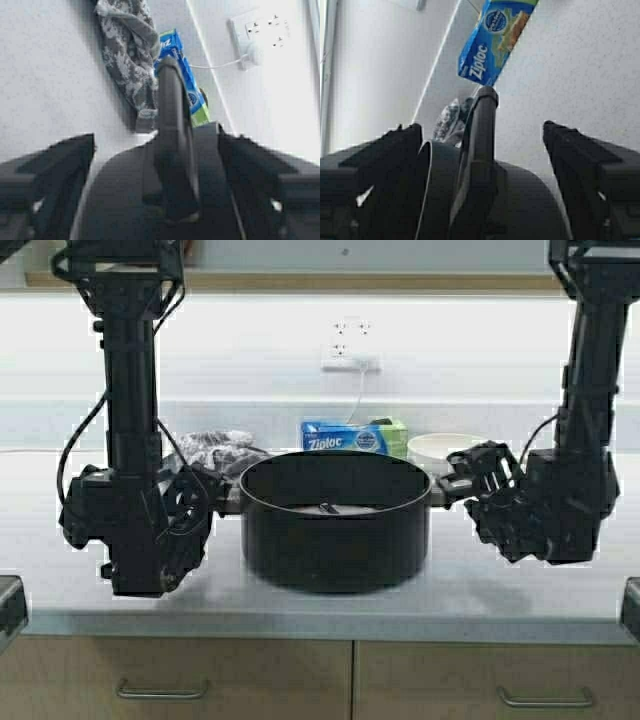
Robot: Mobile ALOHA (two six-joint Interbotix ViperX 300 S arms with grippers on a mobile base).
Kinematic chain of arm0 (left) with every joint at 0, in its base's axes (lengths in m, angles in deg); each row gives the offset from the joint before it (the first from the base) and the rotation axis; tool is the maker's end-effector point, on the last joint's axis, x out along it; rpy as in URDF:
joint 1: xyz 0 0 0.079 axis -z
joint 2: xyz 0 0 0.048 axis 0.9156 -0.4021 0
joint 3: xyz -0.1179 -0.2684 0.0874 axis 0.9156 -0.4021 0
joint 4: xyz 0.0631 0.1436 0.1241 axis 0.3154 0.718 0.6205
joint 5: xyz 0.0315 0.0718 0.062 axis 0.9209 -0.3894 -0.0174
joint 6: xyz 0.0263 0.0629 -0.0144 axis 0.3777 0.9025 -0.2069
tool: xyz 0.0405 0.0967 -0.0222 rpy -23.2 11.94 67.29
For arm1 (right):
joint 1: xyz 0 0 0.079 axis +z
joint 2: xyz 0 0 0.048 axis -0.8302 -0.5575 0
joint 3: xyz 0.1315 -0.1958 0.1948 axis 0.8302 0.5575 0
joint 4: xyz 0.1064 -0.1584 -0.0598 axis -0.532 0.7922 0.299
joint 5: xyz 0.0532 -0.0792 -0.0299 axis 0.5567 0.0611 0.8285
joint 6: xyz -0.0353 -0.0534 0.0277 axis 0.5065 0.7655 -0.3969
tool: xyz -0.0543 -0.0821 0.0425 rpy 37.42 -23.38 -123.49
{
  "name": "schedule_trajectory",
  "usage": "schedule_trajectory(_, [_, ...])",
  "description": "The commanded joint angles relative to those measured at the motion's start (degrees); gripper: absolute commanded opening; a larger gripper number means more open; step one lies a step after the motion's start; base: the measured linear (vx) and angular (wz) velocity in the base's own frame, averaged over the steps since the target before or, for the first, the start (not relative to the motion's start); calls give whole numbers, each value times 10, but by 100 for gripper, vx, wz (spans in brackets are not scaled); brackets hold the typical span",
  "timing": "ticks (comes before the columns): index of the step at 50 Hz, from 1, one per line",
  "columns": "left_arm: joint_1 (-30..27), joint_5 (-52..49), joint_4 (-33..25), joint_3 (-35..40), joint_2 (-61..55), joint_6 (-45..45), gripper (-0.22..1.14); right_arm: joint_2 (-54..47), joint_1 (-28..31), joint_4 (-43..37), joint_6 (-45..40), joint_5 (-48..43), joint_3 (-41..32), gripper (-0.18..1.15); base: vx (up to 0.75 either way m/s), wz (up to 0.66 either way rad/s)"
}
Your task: Open the cabinet, put the pot inside, then close it
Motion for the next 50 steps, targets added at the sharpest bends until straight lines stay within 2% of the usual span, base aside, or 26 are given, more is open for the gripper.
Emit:
schedule_trajectory(1, [-3, -3, 0, 9, 15, 0, 103, 8, -3, 3, -3, 0, -3, 102, 0, 0])
schedule_trajectory(10, [-6, -12, 0, 11, 15, 0, 101, 1, -7, 4, -16, -2, -2, 93, 0, 0])
schedule_trajectory(13, [-6, -13, 0, 11, 15, 0, 98, 0, -7, 5, -19, 0, 1, 85, 0, 0])
schedule_trajectory(17, [-6, -17, 1, 11, 15, 0, 87, -1, -9, 9, -20, 0, 3, 69, 0, 0])
schedule_trajectory(21, [-6, -26, 2, 9, 16, 1, 64, -1, -10, 15, -22, 0, 4, 48, 0, 0])
schedule_trajectory(28, [-6, -33, 2, 8, 18, 3, -4, 5, -10, 20, -22, -4, 16, 8, 0, 0])
schedule_trajectory(30, [-6, -33, 1, 7, 19, 3, -13, 8, -10, 21, -23, -7, 20, 0, 0, 0])
schedule_trajectory(32, [-6, -34, 1, 6, 19, 3, -11, 9, -10, 21, -23, -11, 23, -1, 0, 0])
schedule_trajectory(38, [-6, -34, 1, 0, 25, 4, 7, 16, -10, 20, -24, -26, 27, 6, 0, 0])
schedule_trajectory(50, [-6, -11, 1, -28, 54, 25, 2, 56, -10, 23, -19, -48, 61, 6, 0, 0])
